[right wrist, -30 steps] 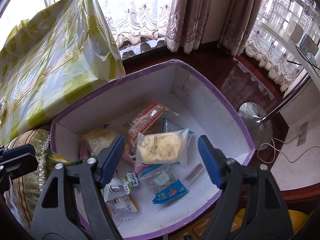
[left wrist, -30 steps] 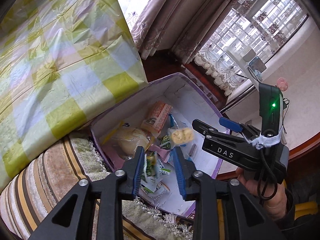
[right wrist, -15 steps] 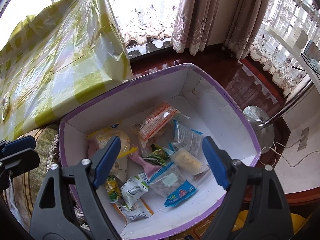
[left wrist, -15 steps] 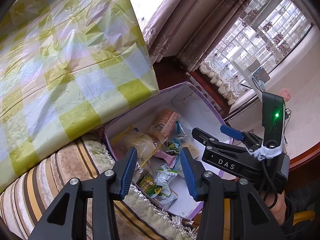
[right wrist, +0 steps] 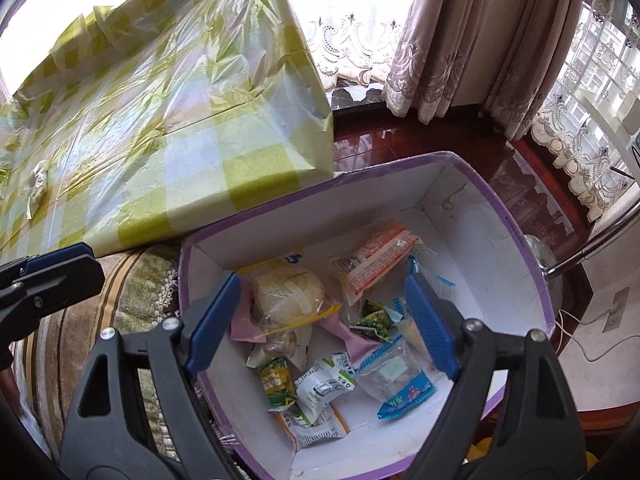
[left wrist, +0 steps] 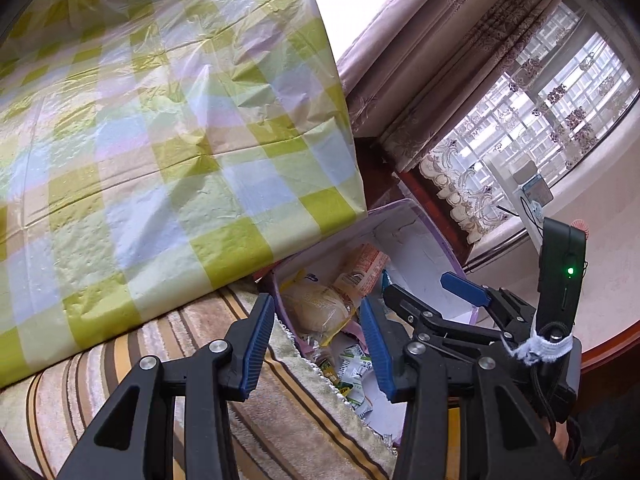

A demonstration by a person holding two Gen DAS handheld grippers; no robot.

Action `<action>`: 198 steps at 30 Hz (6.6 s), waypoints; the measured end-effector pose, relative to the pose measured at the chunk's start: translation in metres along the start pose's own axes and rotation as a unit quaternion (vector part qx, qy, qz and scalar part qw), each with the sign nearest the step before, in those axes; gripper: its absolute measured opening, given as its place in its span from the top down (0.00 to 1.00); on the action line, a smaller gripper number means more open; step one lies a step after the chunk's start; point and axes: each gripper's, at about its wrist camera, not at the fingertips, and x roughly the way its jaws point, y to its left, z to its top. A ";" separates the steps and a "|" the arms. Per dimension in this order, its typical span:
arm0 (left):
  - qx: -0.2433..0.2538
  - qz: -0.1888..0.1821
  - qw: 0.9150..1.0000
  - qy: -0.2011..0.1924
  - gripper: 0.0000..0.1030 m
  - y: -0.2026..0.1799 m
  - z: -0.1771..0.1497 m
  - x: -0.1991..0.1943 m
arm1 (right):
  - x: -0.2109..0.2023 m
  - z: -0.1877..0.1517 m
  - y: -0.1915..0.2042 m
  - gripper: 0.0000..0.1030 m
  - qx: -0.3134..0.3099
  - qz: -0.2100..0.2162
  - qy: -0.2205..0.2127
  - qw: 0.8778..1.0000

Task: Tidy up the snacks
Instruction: 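Move both grippers back over the last snacks on the table, then grasp the white nut packet with the left gripper while the right gripper grasps the clear bread bag, then carry both items into the white box and open both grippers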

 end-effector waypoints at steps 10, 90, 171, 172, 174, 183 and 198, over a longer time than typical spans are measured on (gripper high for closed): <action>-0.036 0.014 0.999 -0.026 0.55 0.036 0.003 -0.022 | -0.005 0.009 0.040 0.17 -0.035 0.027 -0.004 0.999; -0.019 0.183 0.982 -0.037 0.58 0.256 0.005 -0.102 | 0.039 0.073 0.278 0.11 -0.147 0.155 -0.011 0.977; -0.122 0.232 0.955 -0.139 0.59 0.180 -0.019 -0.134 | 0.004 0.056 0.276 0.63 -0.173 0.185 -0.054 0.966; -0.116 0.228 0.957 -0.137 0.59 0.173 -0.018 -0.131 | 0.002 0.055 0.268 0.63 -0.167 0.182 -0.055 0.967; -0.107 0.216 0.961 -0.133 0.59 0.160 -0.016 -0.125 | -0.002 0.053 0.250 0.63 -0.156 0.175 -0.058 0.971; -0.061 0.123 0.986 -0.099 0.59 0.085 -0.008 -0.084 | -0.018 0.037 0.151 0.63 -0.112 0.114 -0.066 0.985; 0.008 -0.004 1.000 0.030 0.58 -0.040 -0.009 0.023 | -0.026 -0.009 -0.032 0.63 0.016 -0.033 -0.041 0.998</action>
